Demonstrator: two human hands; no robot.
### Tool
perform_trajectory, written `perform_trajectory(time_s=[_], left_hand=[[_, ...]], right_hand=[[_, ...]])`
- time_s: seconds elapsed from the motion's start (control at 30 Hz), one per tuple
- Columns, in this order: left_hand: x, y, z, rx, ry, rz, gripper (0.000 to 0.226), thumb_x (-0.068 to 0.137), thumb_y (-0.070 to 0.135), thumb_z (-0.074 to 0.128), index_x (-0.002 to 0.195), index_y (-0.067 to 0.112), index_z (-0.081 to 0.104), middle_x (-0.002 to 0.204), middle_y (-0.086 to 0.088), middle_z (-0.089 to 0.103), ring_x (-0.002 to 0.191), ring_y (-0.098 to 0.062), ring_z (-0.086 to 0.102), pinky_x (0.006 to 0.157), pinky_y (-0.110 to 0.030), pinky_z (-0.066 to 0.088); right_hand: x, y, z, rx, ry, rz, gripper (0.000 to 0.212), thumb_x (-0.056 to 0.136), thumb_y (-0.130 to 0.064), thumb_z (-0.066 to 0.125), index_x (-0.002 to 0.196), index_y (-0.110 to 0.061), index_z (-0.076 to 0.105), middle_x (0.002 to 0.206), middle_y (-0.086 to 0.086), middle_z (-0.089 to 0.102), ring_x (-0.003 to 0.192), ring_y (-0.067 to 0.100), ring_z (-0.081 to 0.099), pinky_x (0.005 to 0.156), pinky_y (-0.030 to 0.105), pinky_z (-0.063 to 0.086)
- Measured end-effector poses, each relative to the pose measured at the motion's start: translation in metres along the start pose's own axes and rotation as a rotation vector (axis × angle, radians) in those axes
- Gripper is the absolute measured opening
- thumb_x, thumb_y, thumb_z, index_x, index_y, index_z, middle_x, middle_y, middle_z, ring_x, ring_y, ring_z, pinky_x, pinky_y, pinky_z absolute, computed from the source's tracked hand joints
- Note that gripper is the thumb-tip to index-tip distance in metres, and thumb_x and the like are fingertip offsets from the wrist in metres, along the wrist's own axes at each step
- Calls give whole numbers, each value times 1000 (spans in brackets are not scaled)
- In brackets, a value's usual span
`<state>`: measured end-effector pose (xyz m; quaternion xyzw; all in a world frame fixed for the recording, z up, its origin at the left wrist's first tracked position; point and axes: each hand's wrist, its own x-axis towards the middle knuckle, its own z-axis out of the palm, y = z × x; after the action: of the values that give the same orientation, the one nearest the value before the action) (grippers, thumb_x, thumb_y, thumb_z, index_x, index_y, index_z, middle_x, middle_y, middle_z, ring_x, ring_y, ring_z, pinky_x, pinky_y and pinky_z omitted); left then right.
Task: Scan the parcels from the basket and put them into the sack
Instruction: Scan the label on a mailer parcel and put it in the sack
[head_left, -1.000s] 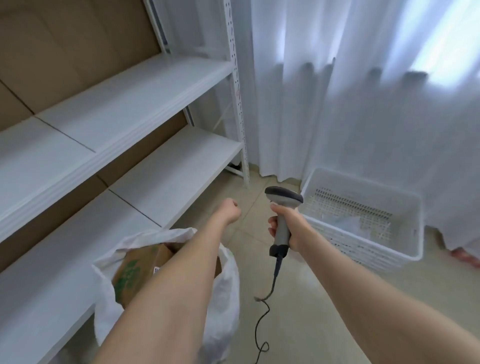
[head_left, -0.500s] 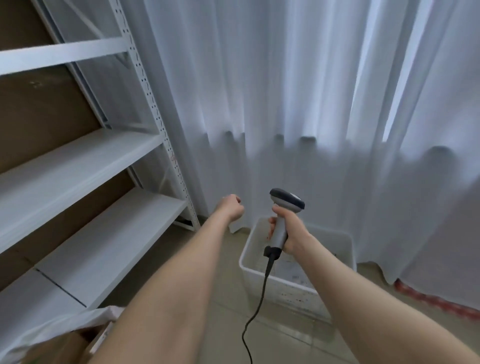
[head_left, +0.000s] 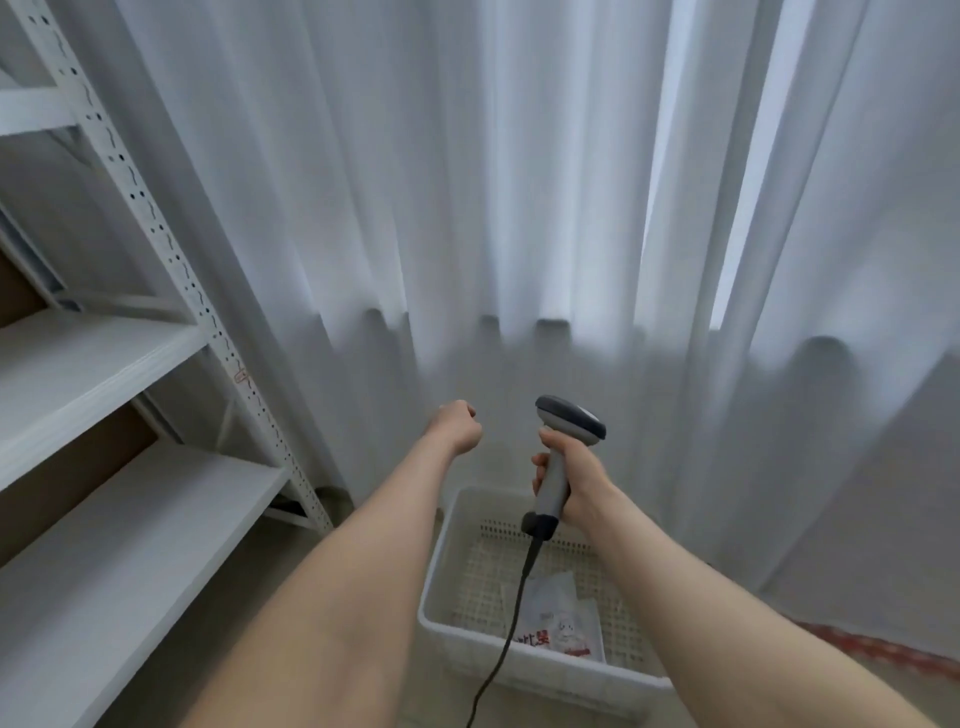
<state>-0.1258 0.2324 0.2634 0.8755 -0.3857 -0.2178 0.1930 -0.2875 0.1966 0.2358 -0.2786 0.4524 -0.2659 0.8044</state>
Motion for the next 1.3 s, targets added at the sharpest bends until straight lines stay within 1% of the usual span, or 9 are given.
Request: perform_trajectory(time_s=[0.07,0.23,0.53,0.7,0.83,0.97,1.07,1.2,1.3], left_hand=[[29,8,5,2,-15,7,38,90,3,46,127,1,56,135,-18,53,125,-31,49,104,-33,39],[75,12,34,17,-68,0,44,91,5,44,135,7,50,142,-15,47,131,-30,44,109,-35,35],[162,-7,132,38,-174,-129,40,92,7,46,132,7,53,136,-14,53,126,-28,49,107,-33,37],[204,-22,203,27,-286,-184,41,94,10,47,135,7,49,139,-13,51,127,-28,48,106,-30,36],[236,-46,261,-30,-354,-227,41,96,9,47,136,5,47,139,-15,49,126,-29,48,104,-32,38],[266,-88,328,-64,-432,-300,42,96,9,47,138,7,45,143,-15,44,129,-29,45,107,-36,37],[287,-124,390,-77,-490,-353,44,95,10,47,139,10,44,144,-12,44,128,-28,46,106,-35,39],[306,-169,471,-96,-555,-417,44,95,12,49,139,10,44,142,-11,47,126,-26,48,101,-32,40],[319,-202,531,-130,-598,-481,44,95,13,50,139,9,44,140,-11,47,123,-26,50,101,-33,44]], right_hand=[[22,-13,-1,28,17,-2,13,88,-20,67,97,-14,60,57,4,58,46,13,50,51,26,43],[69,-24,-16,70,91,52,9,88,-19,68,88,-15,60,61,4,57,49,14,49,54,27,44],[189,-12,-82,62,212,203,13,89,-19,66,82,-13,56,59,2,54,45,14,45,52,27,42],[259,9,-116,57,282,291,13,88,-19,68,82,-11,60,62,3,56,51,14,48,54,28,44],[315,42,-144,100,331,364,14,89,-18,67,81,-10,58,58,2,54,49,14,49,56,27,46],[373,90,-176,127,380,459,15,91,-18,65,81,-9,58,60,3,52,52,14,49,55,26,45],[421,134,-208,108,452,512,19,91,-19,64,78,-9,56,63,4,54,53,15,50,53,27,47],[481,192,-250,86,513,546,14,94,-13,60,84,-6,54,69,7,56,55,14,50,45,25,51],[522,233,-282,91,547,589,13,94,-12,59,87,-4,53,71,9,58,55,14,51,45,24,52]])
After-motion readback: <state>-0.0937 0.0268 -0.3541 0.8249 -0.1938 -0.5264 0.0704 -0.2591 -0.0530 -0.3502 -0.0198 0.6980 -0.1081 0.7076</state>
